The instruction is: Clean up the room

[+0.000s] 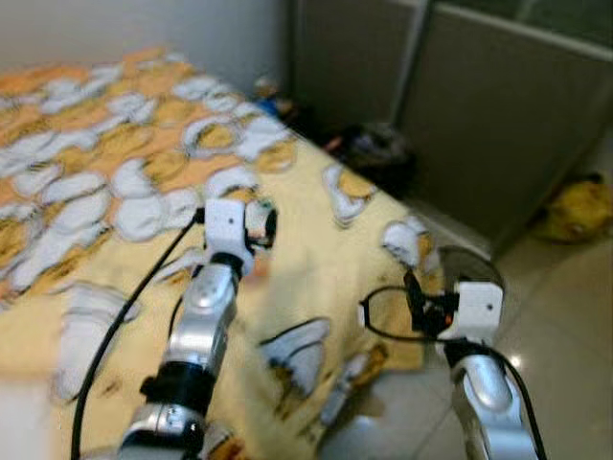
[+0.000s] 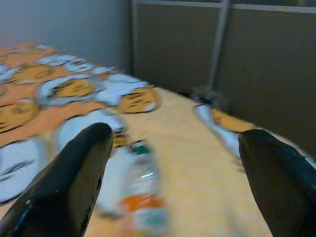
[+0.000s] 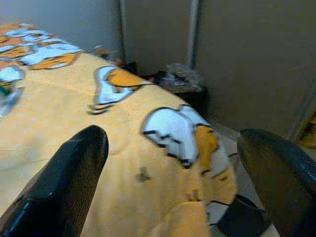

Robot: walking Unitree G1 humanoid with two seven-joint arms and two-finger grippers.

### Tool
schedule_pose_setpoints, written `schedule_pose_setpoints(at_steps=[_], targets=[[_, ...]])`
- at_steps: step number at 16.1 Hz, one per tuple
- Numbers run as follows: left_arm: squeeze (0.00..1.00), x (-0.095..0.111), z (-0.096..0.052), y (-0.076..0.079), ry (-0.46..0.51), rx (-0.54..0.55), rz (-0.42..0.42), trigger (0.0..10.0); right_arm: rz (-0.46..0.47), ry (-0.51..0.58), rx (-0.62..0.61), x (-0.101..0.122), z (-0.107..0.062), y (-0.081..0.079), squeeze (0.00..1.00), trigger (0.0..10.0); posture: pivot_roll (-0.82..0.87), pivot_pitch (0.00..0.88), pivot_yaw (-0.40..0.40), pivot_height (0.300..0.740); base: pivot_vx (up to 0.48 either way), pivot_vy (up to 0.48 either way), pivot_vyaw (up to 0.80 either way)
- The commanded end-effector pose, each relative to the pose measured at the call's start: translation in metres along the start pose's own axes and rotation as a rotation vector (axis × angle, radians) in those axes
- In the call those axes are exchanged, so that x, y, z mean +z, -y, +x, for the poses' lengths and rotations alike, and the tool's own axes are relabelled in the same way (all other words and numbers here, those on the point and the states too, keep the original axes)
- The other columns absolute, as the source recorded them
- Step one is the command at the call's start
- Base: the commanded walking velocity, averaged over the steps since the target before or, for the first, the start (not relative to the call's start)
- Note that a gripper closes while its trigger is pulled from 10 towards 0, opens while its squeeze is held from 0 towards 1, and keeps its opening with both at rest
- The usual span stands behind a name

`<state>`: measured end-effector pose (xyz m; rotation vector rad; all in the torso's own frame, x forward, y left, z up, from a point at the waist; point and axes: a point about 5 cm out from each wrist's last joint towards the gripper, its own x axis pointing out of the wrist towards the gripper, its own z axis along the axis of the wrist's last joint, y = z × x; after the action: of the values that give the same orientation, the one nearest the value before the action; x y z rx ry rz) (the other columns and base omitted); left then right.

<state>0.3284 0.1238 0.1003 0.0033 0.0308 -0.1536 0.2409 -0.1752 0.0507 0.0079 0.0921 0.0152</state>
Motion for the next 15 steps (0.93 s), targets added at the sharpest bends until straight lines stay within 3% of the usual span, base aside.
schedule_pose_setpoints(at_steps=[1, 2, 6, 7, 12, 15], targets=[[0.0, -0.008, -0.004, 0.007, -0.032, -0.015, -0.021, 10.0, -0.032, -0.001, 0.018, 0.003, 0.0, 0.003, 0.0, 10.0, 0.04, 0.0, 0.006, 0.732, 0.0, 0.0, 0.78], [0.0, -0.01, -0.005, 0.008, -0.036, -0.009, -0.034, 10.0, -0.031, 0.004, 0.009, 0.003, -0.001, 0.003, 0.0, 10.0, 0.04, 0.0, 0.005, 0.732, 0.0, 0.0, 0.73], [0.0, -0.005, 0.008, 0.017, -0.042, -0.03, 0.042, 10.0, -0.012, -0.024, 0.002, -0.006, -0.009, 0.002, 0.0, 10.0, 0.04, 0.0, 0.002, 0.732, 0.0, 0.0, 0.51], [1.0, -0.003, 0.015, 0.022, -0.041, -0.054, 0.042, 10.0, -0.01, -0.036, 0.002, -0.008, -0.011, 0.001, 0.0, 10.0, 0.04, 0.0, 0.005, 0.732, 0.0, 0.0, 0.0], [1.0, 0.001, 0.037, 0.041, -0.118, -0.135, 0.143, 10.0, -0.008, -0.039, -0.021, -0.011, -0.029, 0.0, 0.0, 10.0, -0.03, 0.0, 0.031, 0.732, 0.0, 0.0, 0.0], [1.0, 0.0, 0.047, 0.037, -0.201, -0.06, 0.198, 10.0, -0.033, -0.041, 0.006, -0.008, -0.047, -0.005, 0.0, 10.0, -0.08, 0.0, 0.033, 0.732, 0.0, 0.0, 0.0]])
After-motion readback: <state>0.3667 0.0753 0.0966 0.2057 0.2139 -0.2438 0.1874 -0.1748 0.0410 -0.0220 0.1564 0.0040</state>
